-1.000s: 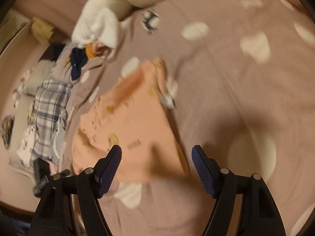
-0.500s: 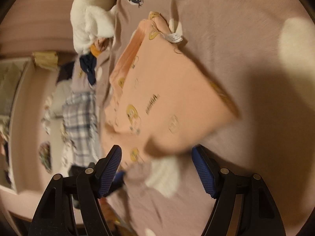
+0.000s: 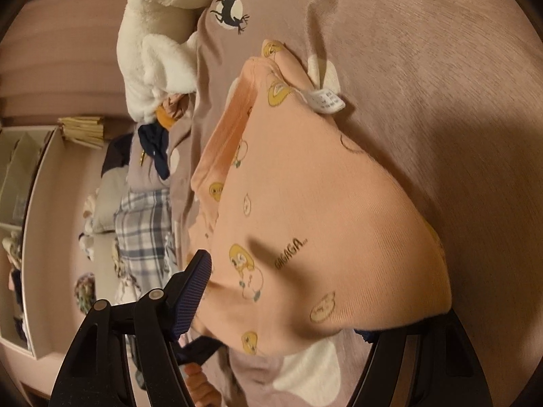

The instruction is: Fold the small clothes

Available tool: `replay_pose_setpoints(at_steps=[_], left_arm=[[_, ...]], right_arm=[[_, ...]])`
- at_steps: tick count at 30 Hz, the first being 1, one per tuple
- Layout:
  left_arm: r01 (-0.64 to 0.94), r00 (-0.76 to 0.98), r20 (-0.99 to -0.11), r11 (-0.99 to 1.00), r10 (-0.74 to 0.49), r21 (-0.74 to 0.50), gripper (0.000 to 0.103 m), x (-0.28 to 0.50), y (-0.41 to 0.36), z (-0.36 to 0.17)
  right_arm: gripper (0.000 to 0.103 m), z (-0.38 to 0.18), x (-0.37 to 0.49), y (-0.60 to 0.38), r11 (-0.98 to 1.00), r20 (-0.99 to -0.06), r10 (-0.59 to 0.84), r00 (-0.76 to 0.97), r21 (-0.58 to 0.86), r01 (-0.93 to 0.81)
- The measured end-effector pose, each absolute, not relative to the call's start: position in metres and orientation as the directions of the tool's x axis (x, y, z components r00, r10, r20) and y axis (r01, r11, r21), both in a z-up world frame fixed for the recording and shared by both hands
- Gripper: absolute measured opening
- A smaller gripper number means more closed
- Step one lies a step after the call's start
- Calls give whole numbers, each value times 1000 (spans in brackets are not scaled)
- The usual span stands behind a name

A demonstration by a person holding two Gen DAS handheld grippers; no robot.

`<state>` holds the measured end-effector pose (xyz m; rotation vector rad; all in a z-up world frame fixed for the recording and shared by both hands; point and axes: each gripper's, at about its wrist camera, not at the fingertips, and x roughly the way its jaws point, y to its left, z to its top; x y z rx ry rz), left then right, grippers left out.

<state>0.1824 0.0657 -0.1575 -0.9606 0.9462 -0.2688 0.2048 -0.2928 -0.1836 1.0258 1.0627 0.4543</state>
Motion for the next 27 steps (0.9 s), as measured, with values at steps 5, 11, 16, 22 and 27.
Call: replay_pose_setpoints(at_steps=[5,11,16,22,27], left_arm=[[-193,580,-586,603,-567,-774,69,167,76,-157],[-243,605,-603,600,-520,-762,64,173,86,-159],[-308,611,-675,661,-414,-684,35,188,82,-157],[-324,596,-715,705,-365,-631,16,187,80,-153],[-317,604,-699,689,-384,-652,13,180,88,-140]], right_arm=[[45,-186,215,-296,539,-546,689,476,825,167],[42,-193,222,-302,506,-523,711,470,845,176],[34,-191,218,-299,553,-550,678,487,819,154],[15,-190,209,-298,591,-568,643,514,795,139],[10,-177,199,-299,574,-547,662,513,810,122]])
